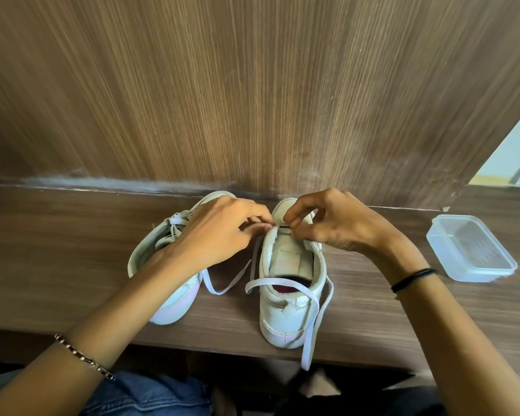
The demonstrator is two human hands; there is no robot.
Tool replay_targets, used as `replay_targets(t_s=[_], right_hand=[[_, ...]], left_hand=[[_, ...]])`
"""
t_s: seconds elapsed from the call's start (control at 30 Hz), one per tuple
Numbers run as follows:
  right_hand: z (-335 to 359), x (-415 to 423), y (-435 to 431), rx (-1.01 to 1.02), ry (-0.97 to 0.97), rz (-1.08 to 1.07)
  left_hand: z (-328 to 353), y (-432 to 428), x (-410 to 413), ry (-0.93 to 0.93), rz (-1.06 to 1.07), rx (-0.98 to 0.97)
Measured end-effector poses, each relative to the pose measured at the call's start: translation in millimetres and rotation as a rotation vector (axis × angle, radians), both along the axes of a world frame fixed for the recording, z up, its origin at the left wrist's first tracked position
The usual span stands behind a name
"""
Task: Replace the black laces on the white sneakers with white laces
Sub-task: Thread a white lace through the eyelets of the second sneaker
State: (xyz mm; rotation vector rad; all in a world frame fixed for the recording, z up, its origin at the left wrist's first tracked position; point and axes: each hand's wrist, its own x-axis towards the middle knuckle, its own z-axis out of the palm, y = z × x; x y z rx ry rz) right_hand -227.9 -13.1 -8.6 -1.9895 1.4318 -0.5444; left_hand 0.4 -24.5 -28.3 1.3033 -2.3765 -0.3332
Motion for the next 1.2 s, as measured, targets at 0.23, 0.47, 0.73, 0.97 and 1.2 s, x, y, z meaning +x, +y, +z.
replay_targets(t_s=[0.23,0.47,0.73,0.97,1.2], right_hand=[[7,5,-5,-0.036,0.167,0.016],[7,8,-2,-0.082,0.142,0.054],[5,7,1,-0.167,0.113,0.09],[-4,8,-6,-0.187,0.135,0.053],[-8,7,-8,-0.213,0.075,0.076]], left_hand=[[2,5,-13,0.37,0.256,0.47],[3,6,-16,0.573,0.341,0.784],[-4,9,-3,0.33,-0.025,0.274],[-18,18,-3,-0.152,-0.059,-0.483],[-20,20,-3,-0.252,-0.093,-0.697]])
